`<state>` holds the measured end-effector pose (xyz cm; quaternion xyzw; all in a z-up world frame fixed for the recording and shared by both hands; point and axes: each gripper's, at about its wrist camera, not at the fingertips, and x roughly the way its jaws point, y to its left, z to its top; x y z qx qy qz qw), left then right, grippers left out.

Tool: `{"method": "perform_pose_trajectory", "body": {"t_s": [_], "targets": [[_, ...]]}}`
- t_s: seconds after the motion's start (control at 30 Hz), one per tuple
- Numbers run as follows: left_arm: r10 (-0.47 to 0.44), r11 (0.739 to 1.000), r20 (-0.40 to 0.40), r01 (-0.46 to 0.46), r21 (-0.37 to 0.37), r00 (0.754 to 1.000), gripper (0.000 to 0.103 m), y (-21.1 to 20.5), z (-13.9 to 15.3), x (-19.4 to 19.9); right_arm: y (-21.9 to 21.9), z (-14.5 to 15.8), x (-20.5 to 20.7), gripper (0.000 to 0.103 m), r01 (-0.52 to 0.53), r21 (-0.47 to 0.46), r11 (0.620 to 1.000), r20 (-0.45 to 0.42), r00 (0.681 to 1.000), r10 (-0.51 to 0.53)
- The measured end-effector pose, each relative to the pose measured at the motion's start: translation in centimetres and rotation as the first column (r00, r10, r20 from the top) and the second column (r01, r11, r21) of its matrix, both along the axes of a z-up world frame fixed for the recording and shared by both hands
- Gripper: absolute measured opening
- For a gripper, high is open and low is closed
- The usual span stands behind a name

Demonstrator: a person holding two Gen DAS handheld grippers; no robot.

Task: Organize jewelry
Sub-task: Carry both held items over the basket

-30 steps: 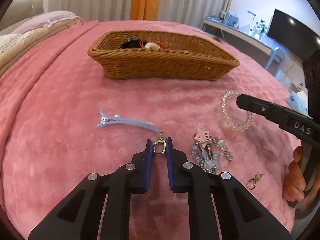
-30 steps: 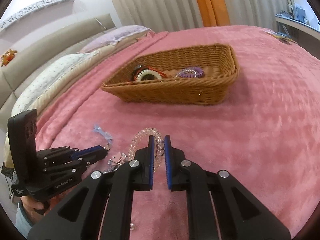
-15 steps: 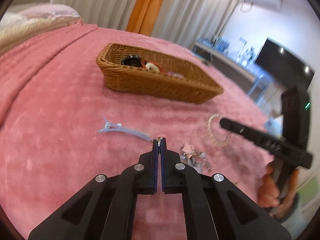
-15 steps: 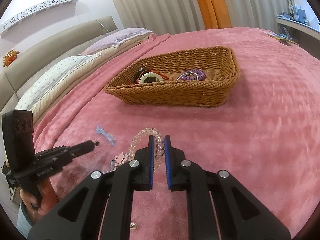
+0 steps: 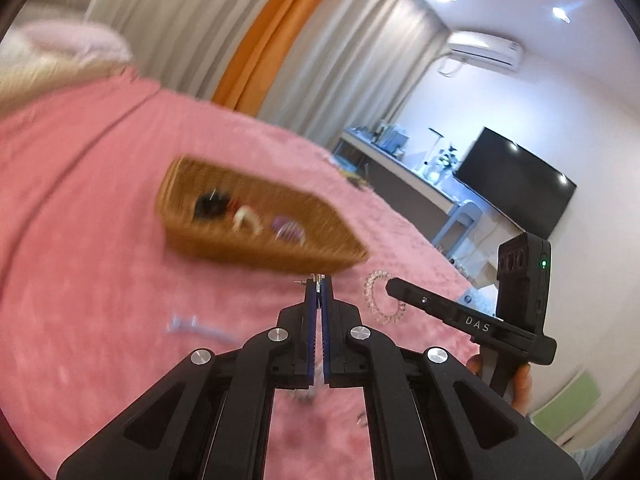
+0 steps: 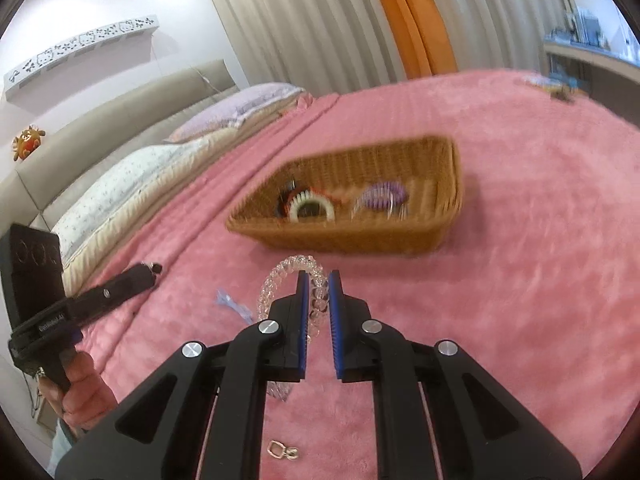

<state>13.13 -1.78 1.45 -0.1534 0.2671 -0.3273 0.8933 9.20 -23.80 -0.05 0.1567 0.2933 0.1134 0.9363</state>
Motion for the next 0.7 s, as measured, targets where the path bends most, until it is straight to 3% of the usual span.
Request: {"method": "perform_pose_trajectory", "body": {"t_s": [0.13,0.33,0.5,0.7], "targets": [[-0.017,0.999,0.077,0.013,0.041,0.997,0.000,-1.8,3.7,1.4,-1.2,3.3,1.0,0.008,-0.015,0.025,1.000,-0.001,1.000,0.015],[0.025,0.995,0.084,-0.033,0.095,0.996,0.000,-4.7,4.7,6.9,-1.9,5.7,5.8,0.008,0.047,-0.051,0.998,0.030,0.999,-0.046],[0.085,0.990,0.038,-0.089,0.111,0.996,0.000,-6.2,2.8,12.2,-2.5,4.7,11.0,0.008,0.134,-0.089,0.987,0.038,0.991,-0.131],[0.117,0.984,-0.017,-0.114,0.137,0.993,0.000,-7.3,-0.4,16.6,-4.0,0.6,18.3,0.008,0.123,-0.012,0.992,-0.091,0.988,-0.124]]}}
